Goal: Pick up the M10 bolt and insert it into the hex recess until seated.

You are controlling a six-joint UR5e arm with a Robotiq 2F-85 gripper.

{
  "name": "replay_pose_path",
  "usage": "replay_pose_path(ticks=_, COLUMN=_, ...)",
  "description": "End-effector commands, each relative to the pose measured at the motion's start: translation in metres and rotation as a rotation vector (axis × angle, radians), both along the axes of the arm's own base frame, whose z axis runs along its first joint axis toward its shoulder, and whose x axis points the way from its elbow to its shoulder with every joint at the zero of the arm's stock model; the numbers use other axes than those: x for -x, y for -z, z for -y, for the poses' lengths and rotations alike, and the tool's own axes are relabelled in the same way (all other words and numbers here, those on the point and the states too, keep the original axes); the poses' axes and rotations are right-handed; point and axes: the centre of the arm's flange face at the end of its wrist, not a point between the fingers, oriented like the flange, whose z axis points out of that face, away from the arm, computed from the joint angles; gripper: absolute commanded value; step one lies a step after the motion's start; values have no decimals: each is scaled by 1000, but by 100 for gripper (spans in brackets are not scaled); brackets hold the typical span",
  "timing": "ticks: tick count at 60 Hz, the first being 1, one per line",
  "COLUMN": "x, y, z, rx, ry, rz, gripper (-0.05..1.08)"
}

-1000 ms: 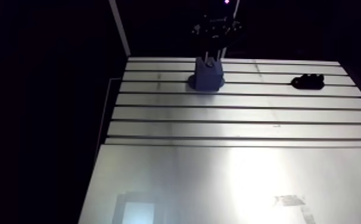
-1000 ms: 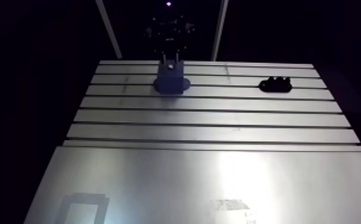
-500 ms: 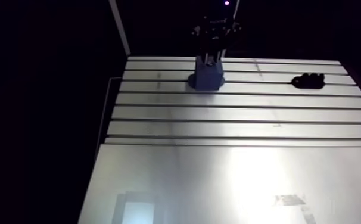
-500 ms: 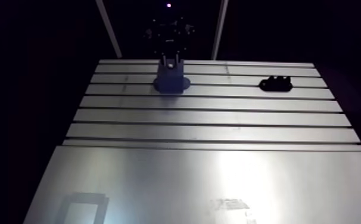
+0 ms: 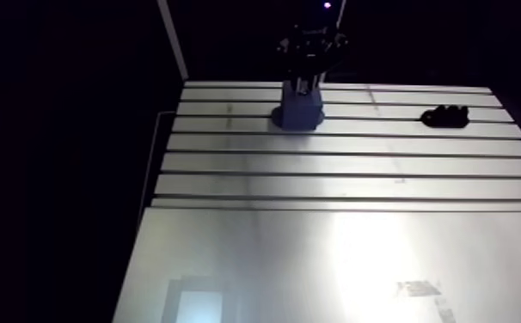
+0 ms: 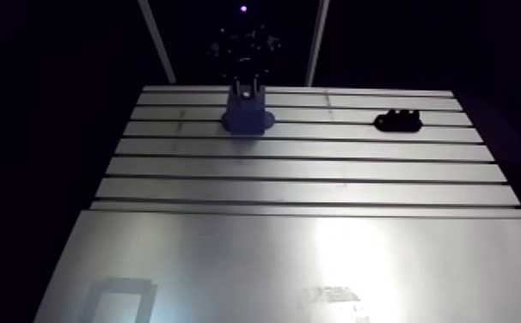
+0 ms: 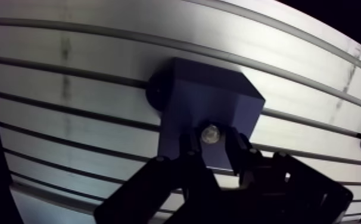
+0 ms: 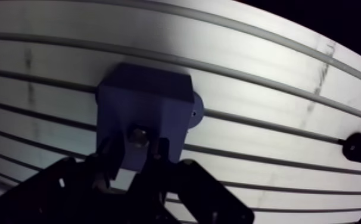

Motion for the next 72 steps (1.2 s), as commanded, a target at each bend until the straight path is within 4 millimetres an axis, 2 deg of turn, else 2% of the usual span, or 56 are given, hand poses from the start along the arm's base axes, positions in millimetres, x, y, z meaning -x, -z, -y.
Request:
replay_pose_path(ticks=1, x=0, y=0, z=0, rx=0, ry=0, rz=0, gripper=62)
replay_pose_path(ticks=72, x=-1, y=2, z=1, rx=2, ry=-6, rz=5, gripper=65)
